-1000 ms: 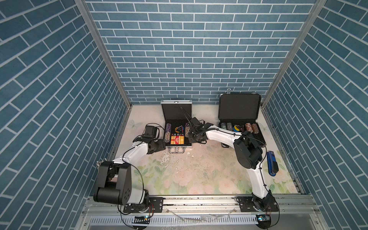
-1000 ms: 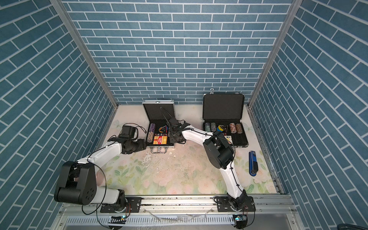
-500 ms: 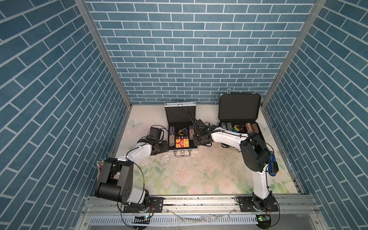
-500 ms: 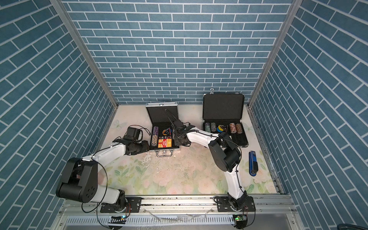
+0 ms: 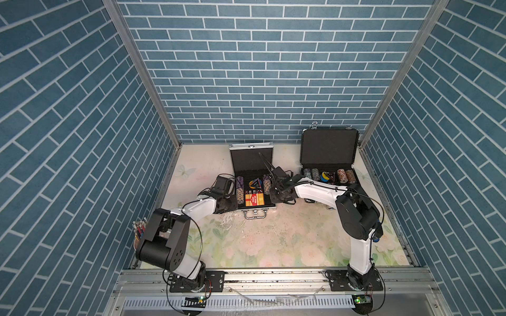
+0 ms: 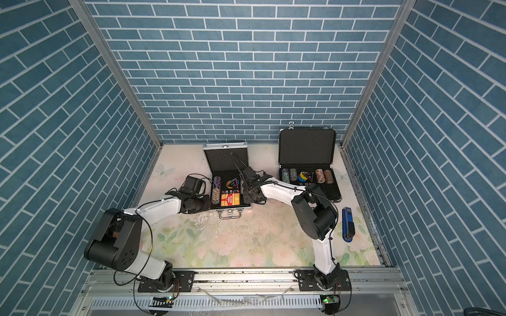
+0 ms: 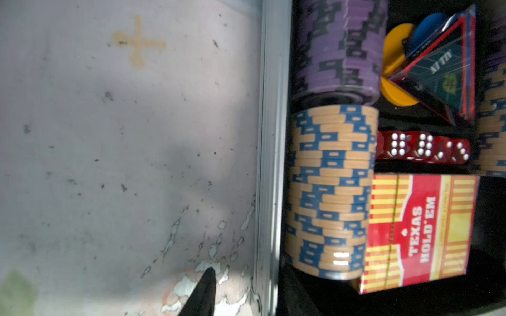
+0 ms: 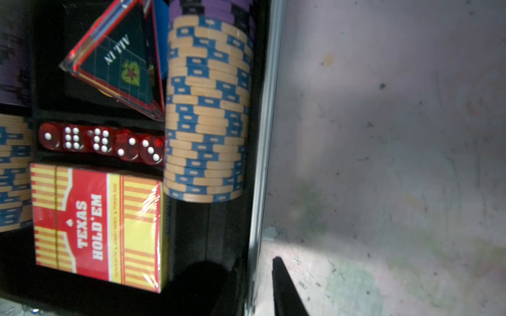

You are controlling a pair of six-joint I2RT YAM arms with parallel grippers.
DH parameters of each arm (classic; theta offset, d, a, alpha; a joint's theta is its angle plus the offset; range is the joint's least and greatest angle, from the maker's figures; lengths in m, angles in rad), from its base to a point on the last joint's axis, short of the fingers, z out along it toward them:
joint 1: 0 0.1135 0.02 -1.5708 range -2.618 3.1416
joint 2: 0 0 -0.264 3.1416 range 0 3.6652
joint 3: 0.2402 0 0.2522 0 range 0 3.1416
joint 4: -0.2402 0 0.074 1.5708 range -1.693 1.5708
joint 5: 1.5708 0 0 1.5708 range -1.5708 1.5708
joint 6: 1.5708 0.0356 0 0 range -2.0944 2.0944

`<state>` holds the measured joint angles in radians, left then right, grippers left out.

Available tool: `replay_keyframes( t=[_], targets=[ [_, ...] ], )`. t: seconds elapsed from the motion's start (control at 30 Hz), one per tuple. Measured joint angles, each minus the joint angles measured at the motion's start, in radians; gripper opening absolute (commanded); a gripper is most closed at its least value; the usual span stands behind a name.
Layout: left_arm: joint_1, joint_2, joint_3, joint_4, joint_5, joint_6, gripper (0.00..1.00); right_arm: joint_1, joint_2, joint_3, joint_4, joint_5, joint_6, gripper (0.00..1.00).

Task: Close the poker set cases
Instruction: Move the poker set case to the center of the board.

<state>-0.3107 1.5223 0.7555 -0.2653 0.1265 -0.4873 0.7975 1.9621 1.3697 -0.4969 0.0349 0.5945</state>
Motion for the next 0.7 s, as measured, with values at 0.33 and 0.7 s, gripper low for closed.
replay_keyframes(
  t=[0.33, 0.7],
  targets=[
    [-0.058, -0.026, -0.045, 0.036, -0.001, -0.041, 0.26, 0.001, -0.083, -0.117, 0.025, -0.051, 0.0, 0.17],
    [-0.155, -0.152, -0.154, 0.004, 0.024, -0.095, 0.24, 0.03, -0.206, -0.295, 0.061, -0.122, 0.035, 0.12]
  ],
)
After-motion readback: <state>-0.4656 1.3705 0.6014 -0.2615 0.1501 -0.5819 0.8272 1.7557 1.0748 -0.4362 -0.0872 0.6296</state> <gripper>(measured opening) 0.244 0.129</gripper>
